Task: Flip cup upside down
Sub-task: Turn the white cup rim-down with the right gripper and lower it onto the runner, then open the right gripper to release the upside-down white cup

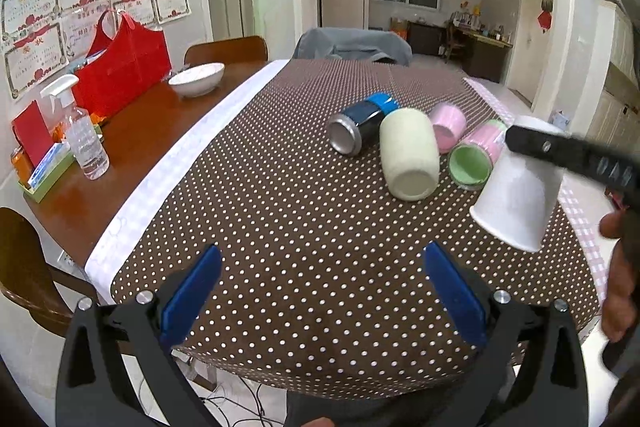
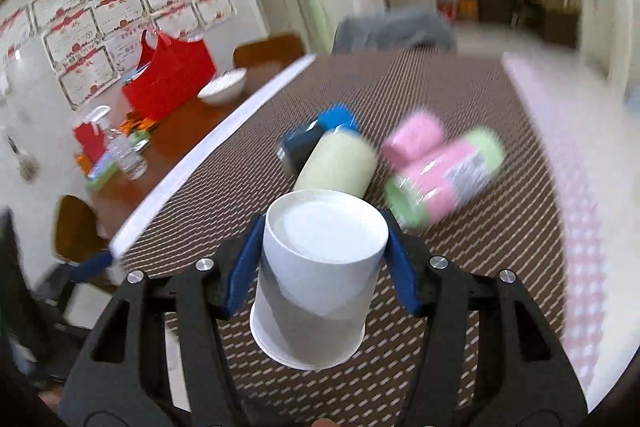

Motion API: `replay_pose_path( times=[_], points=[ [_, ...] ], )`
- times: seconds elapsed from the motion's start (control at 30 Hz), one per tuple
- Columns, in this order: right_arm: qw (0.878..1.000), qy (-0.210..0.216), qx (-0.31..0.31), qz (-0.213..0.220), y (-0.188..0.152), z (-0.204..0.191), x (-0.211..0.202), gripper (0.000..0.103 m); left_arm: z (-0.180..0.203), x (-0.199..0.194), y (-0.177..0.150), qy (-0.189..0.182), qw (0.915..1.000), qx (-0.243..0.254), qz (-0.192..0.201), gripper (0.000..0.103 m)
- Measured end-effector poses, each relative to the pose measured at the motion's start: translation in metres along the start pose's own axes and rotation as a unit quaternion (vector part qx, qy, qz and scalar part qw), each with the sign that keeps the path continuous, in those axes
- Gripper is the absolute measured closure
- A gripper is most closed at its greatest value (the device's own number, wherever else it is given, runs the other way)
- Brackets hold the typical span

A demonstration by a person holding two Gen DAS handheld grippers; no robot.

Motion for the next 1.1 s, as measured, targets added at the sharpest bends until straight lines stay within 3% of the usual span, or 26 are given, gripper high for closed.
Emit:
replay_pose_path(
  times=[0.1, 0.27, 1.1],
  points=[
    [0.997, -0.044, -0.047, 0.052, -0.016, -0.007, -0.003, 0.046, 0.004, -0.004, 0.001, -0.003, 1.0, -0.001, 0.006, 0.004],
    [0.99, -0.073, -0.086, 0.088, -0.035, -0.018, 0.014, 0.046, 0.008, -0.005, 0.0, -0.002, 1.0, 0.003, 0.006, 0.004],
    [0.993, -0.073, -0.067, 0.058, -0.057, -0.014, 0.035, 0.045, 0.007, 0.004, -0.005, -0.003, 1.0, -0.001, -0.003, 0.004]
  ],
)
Point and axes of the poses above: each gripper's, at about its wrist camera, not at the fingertips, and x roughly the way its jaws point, z to its right, y to its top, the point moved 2 cm from there along x, roughly the way its jaws point
